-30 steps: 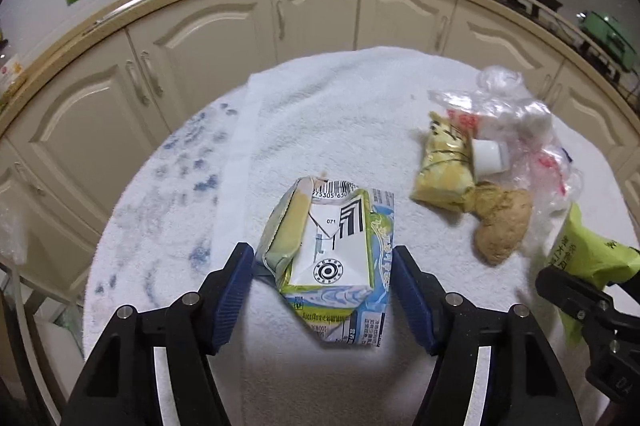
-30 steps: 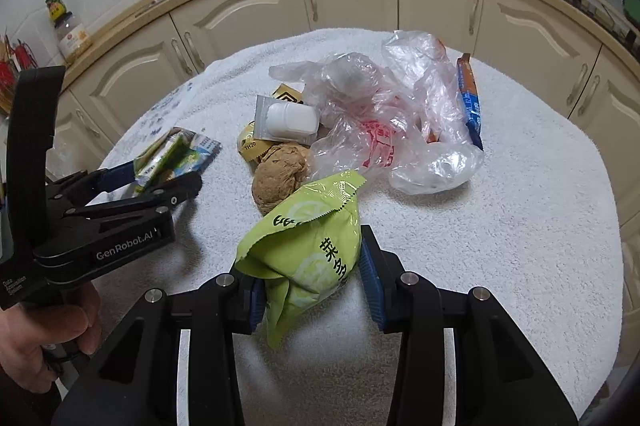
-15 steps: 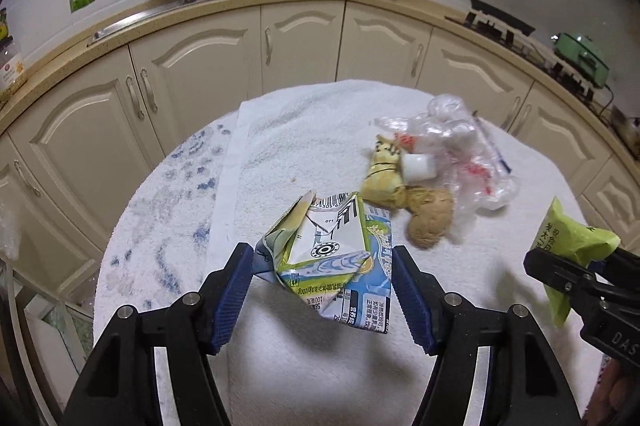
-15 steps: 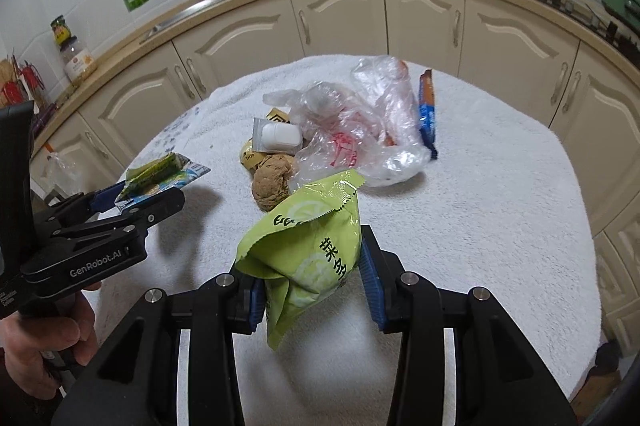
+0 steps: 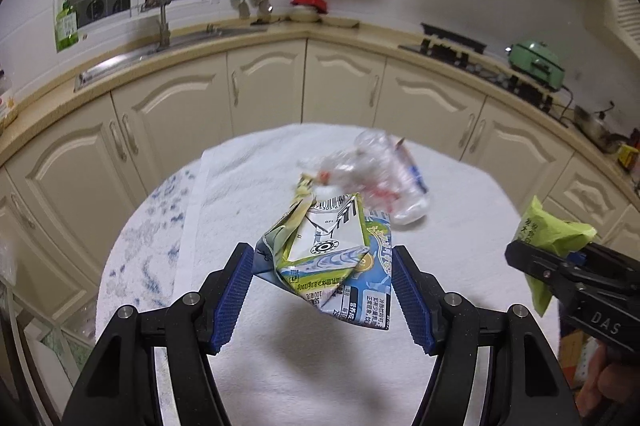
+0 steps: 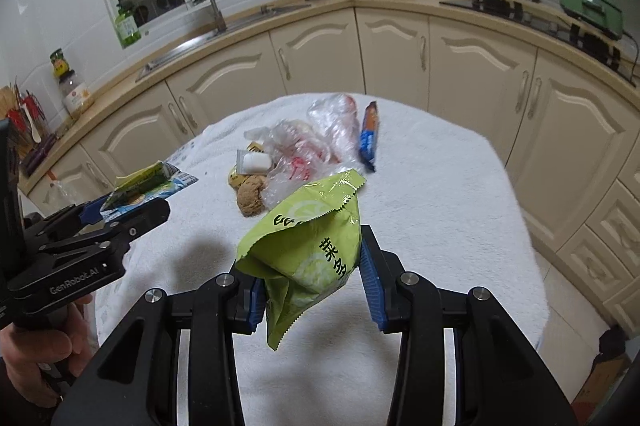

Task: Collect trash
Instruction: 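Lift the carton and green wrapper and carry both toward the blue bin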

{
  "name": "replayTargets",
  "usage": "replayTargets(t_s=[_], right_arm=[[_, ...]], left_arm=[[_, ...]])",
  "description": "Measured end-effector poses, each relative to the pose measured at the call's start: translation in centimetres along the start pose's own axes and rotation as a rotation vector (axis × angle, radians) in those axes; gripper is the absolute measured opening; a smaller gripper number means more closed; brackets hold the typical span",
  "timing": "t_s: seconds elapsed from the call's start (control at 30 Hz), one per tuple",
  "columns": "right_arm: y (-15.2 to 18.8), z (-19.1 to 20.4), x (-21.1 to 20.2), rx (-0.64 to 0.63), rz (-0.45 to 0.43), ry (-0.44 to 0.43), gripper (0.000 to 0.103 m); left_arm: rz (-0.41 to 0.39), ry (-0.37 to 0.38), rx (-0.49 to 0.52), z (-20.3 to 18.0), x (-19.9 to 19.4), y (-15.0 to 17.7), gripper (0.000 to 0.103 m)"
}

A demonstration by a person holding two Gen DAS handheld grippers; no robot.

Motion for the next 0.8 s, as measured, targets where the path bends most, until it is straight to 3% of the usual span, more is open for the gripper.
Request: replayTargets(t_s=[0.43,0.8], right_arm=[[0.3,-4.7,-9.4,0.051,-0.142,0.097,0.041],[2.3,-10.0,-16.3,0.129,-0.223,0.228,0.041]], left_arm=[[-0.152,0.195,0.093,-7.9,-8.4,2.0,0.064],[-0.174,0.347,0.175,-12.3,-11.4,6.1,0.064]])
Point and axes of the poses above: each gripper's, at about its wrist camera, not at the fingertips, and x roughly the way its jaws point, z to its left, y to its underside, the point moved 1 cm from there along x, roughly the way its jaws point, and after that the axes turned 14 degrees about -x, right-handed, at the moved point
